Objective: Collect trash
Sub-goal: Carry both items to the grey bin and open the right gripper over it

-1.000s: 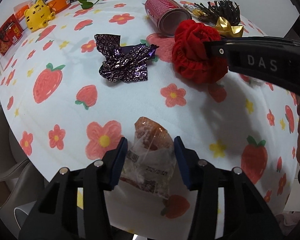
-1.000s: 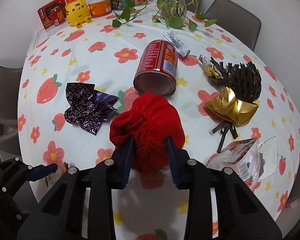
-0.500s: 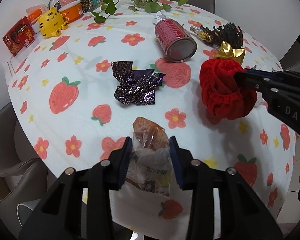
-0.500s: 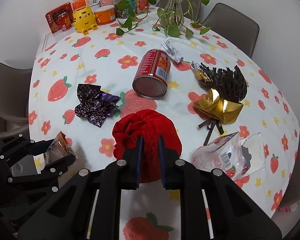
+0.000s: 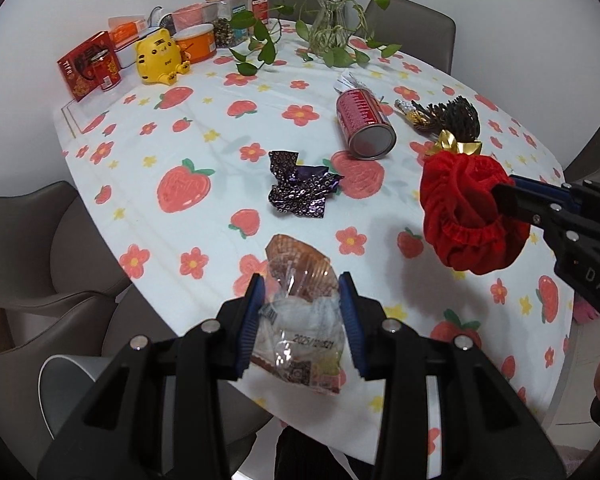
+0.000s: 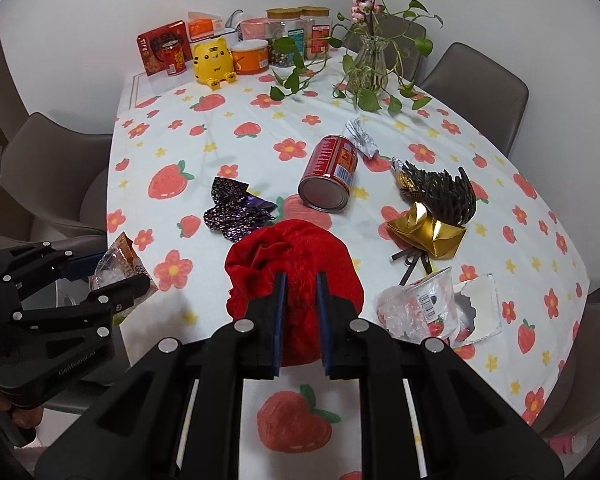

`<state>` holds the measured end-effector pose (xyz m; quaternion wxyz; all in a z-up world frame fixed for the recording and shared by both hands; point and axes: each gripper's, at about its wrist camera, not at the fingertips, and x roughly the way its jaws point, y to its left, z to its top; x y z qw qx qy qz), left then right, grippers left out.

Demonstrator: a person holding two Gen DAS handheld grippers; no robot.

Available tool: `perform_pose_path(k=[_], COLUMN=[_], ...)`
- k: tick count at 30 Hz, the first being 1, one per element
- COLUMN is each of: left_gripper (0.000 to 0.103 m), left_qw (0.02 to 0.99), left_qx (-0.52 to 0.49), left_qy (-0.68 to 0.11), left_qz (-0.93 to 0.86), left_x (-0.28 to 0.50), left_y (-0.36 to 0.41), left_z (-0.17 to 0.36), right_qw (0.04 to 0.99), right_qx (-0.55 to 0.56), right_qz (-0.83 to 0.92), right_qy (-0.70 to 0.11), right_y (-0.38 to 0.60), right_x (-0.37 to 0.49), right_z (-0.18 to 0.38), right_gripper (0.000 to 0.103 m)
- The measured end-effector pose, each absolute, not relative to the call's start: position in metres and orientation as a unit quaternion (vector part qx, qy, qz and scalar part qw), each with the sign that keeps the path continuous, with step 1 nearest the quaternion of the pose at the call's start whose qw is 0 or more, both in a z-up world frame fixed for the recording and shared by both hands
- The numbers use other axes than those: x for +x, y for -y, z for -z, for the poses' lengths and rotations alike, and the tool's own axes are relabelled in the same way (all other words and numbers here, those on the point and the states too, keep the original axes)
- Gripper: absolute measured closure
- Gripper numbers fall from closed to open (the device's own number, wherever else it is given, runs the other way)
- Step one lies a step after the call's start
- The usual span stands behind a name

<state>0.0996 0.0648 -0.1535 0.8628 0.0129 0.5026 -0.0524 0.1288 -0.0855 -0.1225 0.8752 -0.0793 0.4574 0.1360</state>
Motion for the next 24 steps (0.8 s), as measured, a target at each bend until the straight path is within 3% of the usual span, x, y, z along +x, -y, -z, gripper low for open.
perform_pose_path(k=[12,24], left_gripper=[0.065,0.065], left_qw=[0.873,0.879], left_qx=[-0.032,-0.061], left_qy=[-0.487,-0.460], left_qz=[0.006,-0.113], left_x=[0.044,-0.049], left_y=[-0.124,-0.286], left_z=[0.131,0.096], right_qw=[0.868,0.846], right_qx=[-0.121,-0.133], right_qz=[-0.207,-0.335], right_qy=[-0.434,-0.394], right_y=[0.019,-0.151], right_x=[0.088,0.024], right_z=[0.101,0.069], right_gripper=[0.092,0.092])
